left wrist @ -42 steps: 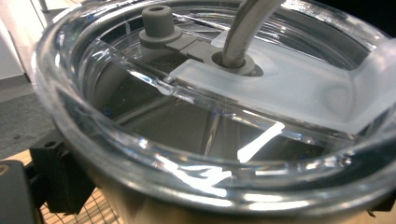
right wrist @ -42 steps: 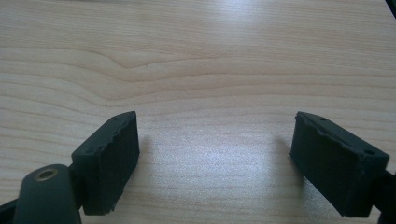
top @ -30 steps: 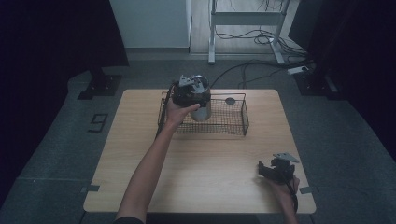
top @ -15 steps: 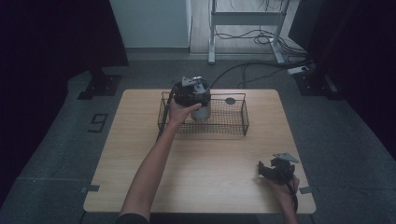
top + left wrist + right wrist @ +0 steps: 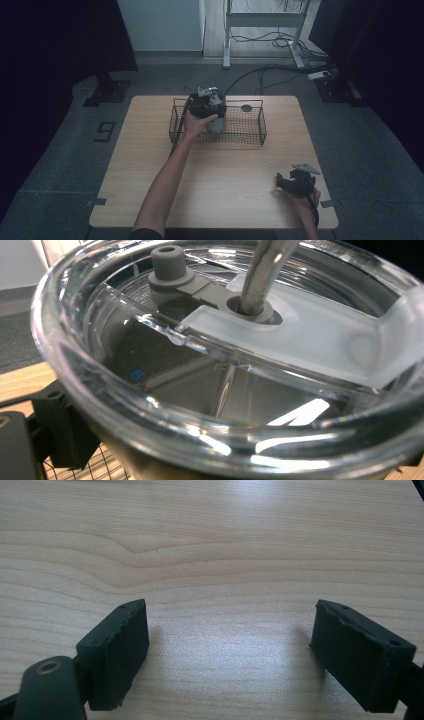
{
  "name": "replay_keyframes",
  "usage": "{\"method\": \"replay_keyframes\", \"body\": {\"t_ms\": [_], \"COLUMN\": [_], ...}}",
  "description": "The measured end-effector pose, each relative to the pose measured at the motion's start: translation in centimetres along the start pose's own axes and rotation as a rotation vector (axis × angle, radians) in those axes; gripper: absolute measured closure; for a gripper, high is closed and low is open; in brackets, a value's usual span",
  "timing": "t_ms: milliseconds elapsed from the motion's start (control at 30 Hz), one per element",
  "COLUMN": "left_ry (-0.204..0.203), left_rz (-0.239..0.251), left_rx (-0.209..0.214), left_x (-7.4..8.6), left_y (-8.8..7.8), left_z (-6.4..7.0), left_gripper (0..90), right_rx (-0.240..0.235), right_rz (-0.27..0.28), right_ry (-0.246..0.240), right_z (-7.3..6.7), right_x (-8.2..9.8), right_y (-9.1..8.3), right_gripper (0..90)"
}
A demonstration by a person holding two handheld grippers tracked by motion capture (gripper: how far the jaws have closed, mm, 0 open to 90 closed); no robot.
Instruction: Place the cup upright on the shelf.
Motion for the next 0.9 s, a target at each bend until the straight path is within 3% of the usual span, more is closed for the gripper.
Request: {"method": "replay_keyframes", "body": {"t_ms": [733,900], "left_ry": [-0.004,0.020], "left_rz": [-0.041,-0.036], "left_rx": [-0.017,-0.012], "left_x": [2.2,2.6], "left_y": [2.0,2.0], "left_z": [0.1,0.3], "left_gripper": [4.0,3.8], "right_rx": [0.000,0.001], "right_rz": [0.000,0.000], "right_ry": [-0.001,-0.001], "right_z": [0.0,0.0], "right_x": [0.0,0.0], "right_y": [0.0,0.0], "right_gripper": [15.2,15.2]}}
Point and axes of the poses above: each handheld gripper's, and its own axes: y roughly forward along the jaws, x roughly out of its underside, z roughly to its right, the point moved 1 cm from there along y, roughly forward along the jaws, and after that the axes turned 13 degrees about -y, right-handed, at the moved point
